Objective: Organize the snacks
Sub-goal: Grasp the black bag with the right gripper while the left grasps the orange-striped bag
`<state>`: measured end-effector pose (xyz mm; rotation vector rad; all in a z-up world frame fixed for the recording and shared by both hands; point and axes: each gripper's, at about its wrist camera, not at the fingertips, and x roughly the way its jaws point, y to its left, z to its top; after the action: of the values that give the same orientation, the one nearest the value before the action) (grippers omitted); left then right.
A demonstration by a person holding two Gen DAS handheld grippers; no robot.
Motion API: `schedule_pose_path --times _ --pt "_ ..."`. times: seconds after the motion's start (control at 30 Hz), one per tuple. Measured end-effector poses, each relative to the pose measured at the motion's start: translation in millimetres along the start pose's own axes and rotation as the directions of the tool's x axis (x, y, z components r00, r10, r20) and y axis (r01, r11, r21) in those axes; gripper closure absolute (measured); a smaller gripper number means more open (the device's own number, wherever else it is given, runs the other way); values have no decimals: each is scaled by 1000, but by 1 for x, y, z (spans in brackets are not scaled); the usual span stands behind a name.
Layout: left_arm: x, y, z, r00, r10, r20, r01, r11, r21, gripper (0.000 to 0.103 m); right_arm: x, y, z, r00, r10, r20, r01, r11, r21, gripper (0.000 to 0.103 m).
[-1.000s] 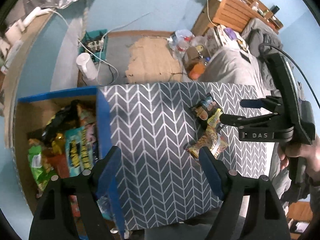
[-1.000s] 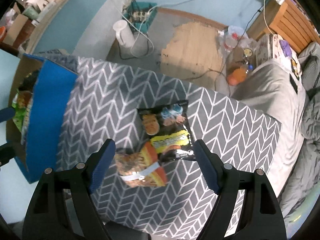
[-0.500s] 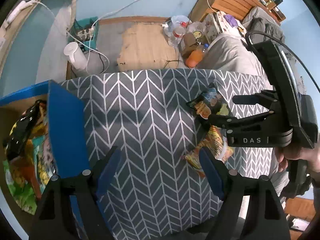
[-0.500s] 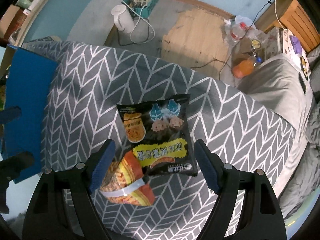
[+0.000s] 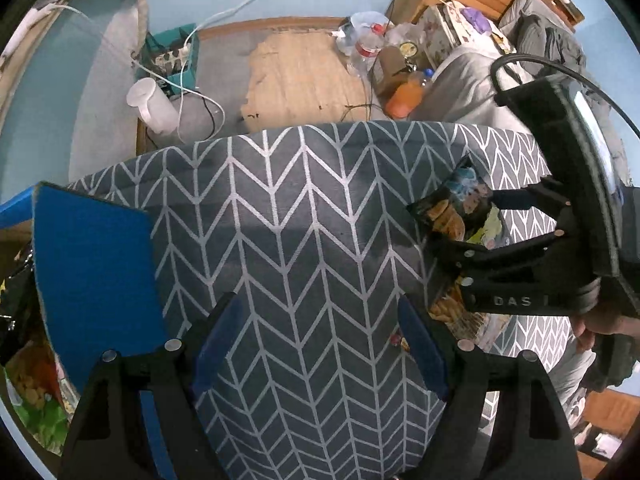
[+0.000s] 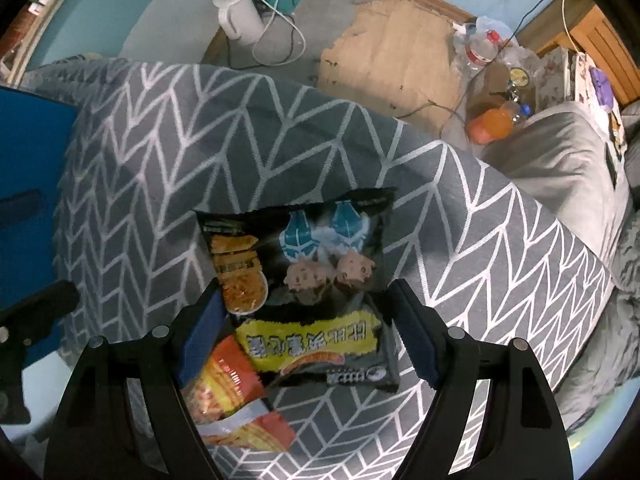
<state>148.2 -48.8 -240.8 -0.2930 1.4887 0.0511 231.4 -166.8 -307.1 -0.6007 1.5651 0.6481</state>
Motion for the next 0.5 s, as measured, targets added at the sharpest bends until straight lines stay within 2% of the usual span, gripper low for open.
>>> schedule_pose_path --times 0.2,0.33,0.5 --pt "0 -13 4 1000 -5 -3 5 999 35 22 1 -13 -1 999 -33 27 32 999 19 23" --pt "-3 -23 5 1000 -13 0 12 998 62 22 -2 -32 -5 998 -25 51 22 998 54 35" --pt "-6 -35 3 999 -50 4 49 995 88 22 -2 -60 -16 998 -15 64 7 992 127 39"
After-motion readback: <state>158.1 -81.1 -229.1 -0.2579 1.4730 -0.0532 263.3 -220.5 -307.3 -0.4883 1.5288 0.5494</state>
